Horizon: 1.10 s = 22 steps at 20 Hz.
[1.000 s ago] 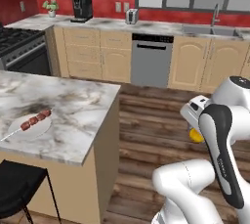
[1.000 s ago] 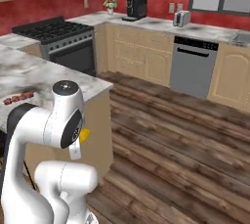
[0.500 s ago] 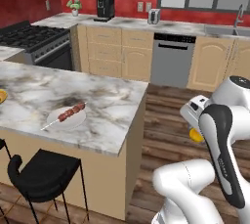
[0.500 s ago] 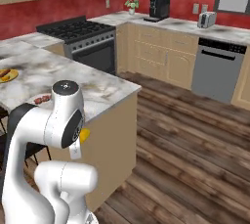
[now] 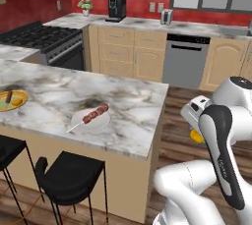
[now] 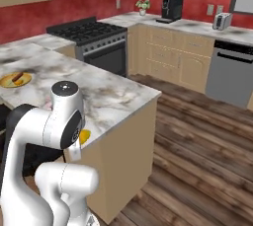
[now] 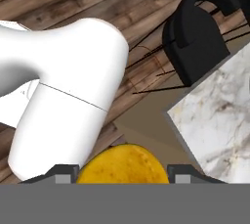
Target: Pick up the mango and orange from the fridge and place one fruit on each plate on the dining counter.
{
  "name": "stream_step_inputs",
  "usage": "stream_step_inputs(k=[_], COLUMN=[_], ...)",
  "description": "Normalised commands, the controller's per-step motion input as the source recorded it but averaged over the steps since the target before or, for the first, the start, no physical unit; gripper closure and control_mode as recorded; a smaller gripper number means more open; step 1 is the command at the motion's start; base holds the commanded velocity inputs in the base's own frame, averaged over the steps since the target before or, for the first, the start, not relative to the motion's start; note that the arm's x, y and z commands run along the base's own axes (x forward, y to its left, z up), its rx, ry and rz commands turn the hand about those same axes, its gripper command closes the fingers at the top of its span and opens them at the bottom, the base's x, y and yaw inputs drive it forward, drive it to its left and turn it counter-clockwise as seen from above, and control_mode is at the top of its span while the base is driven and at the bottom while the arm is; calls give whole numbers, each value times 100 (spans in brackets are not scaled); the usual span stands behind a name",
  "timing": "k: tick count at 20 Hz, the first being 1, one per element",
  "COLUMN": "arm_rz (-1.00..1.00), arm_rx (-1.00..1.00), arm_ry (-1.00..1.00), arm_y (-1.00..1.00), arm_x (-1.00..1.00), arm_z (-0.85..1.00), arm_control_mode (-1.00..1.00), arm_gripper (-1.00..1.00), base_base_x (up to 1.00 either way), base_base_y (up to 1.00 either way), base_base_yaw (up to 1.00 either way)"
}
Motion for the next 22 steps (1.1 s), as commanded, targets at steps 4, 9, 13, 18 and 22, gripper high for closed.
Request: stream_step_inputs(k=[4,9,13,18,22], arm_rz=[0,0,0,0,1], arm_rx=[0,0,0,0,-15], arm_ry=[0,0,0,0,4], arm_y=[0,0,0,0,41], arm_x=[0,0,0,0,6], arm_z=[0,0,0,0,0], arm_control_mode=[100,100,100,100,-100], arm_gripper=[100,100,100,100,100], base_base_x=[0,0,0,0,0], base_base_y=[41,47,40,42,14], base_base_yaw=[1,1,2,1,0])
